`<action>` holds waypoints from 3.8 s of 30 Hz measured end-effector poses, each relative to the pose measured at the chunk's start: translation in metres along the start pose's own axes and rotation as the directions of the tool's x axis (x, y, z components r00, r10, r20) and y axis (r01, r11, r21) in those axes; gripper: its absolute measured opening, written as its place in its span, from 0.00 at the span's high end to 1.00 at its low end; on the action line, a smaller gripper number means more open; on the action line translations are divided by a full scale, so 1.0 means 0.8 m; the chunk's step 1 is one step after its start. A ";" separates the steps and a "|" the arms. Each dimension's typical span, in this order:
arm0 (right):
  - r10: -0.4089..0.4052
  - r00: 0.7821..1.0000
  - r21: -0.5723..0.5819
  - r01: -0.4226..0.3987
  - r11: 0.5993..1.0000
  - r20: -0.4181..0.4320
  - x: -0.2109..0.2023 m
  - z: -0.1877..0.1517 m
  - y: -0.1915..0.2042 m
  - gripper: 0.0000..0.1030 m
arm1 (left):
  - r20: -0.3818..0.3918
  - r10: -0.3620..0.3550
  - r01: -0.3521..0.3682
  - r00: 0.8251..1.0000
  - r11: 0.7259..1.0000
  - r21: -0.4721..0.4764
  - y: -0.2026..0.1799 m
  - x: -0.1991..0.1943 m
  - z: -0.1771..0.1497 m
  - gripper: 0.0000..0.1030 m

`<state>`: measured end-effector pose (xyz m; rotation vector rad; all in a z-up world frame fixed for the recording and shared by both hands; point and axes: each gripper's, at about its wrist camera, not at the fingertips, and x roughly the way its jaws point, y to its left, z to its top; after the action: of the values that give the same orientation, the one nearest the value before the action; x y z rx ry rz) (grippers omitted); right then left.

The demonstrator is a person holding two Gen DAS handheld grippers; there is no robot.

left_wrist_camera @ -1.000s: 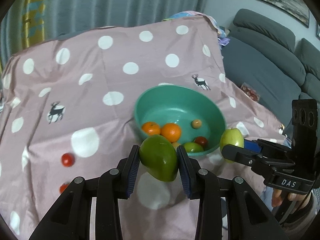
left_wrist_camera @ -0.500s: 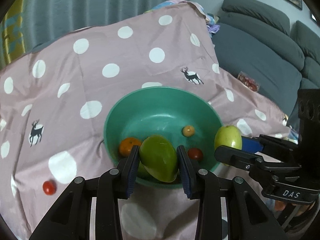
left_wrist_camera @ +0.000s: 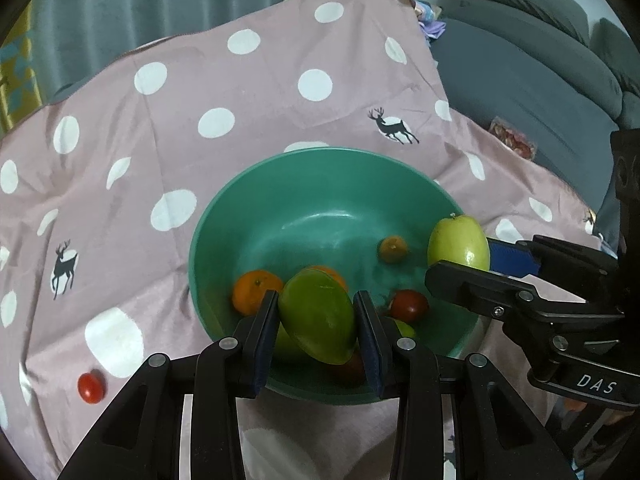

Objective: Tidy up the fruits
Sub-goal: 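Lower both green fruits into the bowl and open both tools, then withdraw both tools from the bowl toward the red tomatoes on the sheet, then grasp a red tomato with the right tool while the left tool grasps another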

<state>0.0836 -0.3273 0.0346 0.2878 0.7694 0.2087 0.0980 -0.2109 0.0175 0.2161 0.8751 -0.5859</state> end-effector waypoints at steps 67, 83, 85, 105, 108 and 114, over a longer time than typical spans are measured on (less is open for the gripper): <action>0.092 0.996 -0.007 -0.092 0.996 0.012 -0.056 -0.026 0.056 0.22 | 0.019 0.221 -0.199 0.975 0.908 -0.368 0.150 -0.140 -0.171 0.17; 0.244 0.943 -0.174 -0.286 0.942 -0.227 0.021 -0.045 0.196 0.17 | 0.015 0.175 -0.149 0.985 0.880 -0.452 0.182 -0.148 -0.235 0.12; 0.252 0.937 -0.167 -0.296 0.941 -0.241 0.032 -0.041 0.203 0.17 | 0.012 0.163 -0.140 0.987 0.880 -0.454 0.185 -0.143 -0.236 0.12; 0.261 0.865 -0.119 -0.340 0.933 -0.428 0.186 0.001 0.253 0.37 | -0.030 0.072 -0.077 0.997 0.886 -0.458 0.225 -0.089 -0.195 0.13; 0.259 0.851 -0.107 -0.341 0.934 -0.456 0.209 0.003 0.255 0.41 | -0.043 0.072 -0.084 0.996 0.880 -0.468 0.233 -0.083 -0.190 0.17; 0.263 0.834 -0.070 -0.337 0.939 -0.486 0.245 0.010 0.255 0.49 | -0.098 0.073 -0.109 0.992 0.894 -0.435 0.237 -0.064 -0.178 0.27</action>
<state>0.2105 -0.0798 -0.0205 0.2112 1.1847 0.6546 0.0858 0.0233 -0.0437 -0.1328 1.0457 -0.2794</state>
